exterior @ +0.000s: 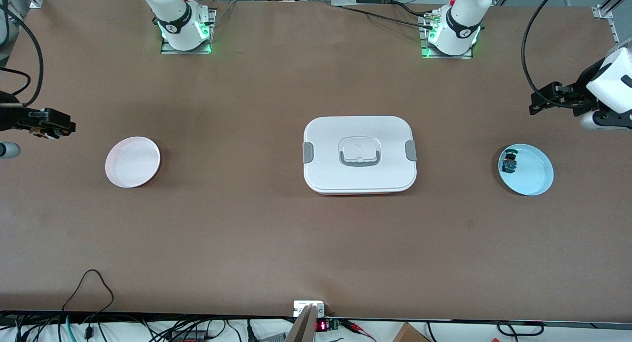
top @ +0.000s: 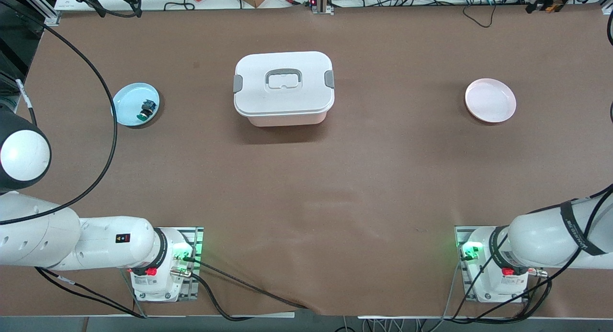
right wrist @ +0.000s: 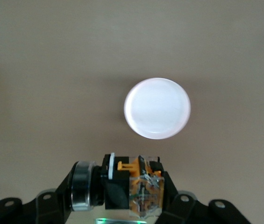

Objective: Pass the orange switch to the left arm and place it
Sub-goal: 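Carry the switch toward the box while the left gripper reaches over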

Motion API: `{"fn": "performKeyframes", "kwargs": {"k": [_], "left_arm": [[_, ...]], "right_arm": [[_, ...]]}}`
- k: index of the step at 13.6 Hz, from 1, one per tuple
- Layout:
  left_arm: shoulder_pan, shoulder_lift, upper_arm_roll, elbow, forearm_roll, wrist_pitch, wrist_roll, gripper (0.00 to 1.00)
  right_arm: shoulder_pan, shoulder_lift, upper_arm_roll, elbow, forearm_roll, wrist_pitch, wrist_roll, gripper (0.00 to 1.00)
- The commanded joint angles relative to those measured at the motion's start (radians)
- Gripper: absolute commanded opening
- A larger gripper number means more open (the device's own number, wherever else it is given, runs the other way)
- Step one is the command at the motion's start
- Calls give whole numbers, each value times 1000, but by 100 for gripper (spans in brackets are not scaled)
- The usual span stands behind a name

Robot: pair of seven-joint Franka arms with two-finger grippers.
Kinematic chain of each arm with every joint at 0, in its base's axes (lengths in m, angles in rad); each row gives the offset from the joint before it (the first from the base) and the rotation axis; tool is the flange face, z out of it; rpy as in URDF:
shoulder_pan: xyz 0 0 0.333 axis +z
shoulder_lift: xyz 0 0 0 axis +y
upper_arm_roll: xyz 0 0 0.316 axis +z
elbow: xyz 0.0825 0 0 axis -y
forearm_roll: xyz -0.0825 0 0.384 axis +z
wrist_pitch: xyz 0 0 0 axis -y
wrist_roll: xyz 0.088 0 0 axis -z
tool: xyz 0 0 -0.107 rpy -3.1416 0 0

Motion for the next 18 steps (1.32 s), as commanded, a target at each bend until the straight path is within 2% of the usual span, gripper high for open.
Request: {"fn": "performKeyframes", "kwargs": {"k": [1, 4, 7, 10, 14, 16, 18], "left_arm": [[1, 7, -6, 22, 29, -17, -3, 100], [1, 7, -6, 20, 29, -17, -3, 100], [1, 7, -6, 20, 28, -17, -5, 100], [1, 7, -6, 26, 28, -20, -2, 100], [7, 7, -12, 45, 26, -23, -8, 100], [12, -1, -12, 51, 18, -24, -8, 100], [7, 27, -17, 46, 18, -50, -5, 100]], "right_arm": [[-3, -17, 24, 21, 119, -17, -57, 14], [-3, -30, 79, 47, 158, -21, -97, 14], [-4, -51, 88, 53, 278, -18, -184, 10], [2, -51, 110, 53, 357, -15, -417, 7], [8, -50, 145, 53, 570, -7, -538, 7], [11, -36, 147, 52, 639, -7, -685, 7], [24, -19, 147, 45, 734, -17, -824, 2]]}}
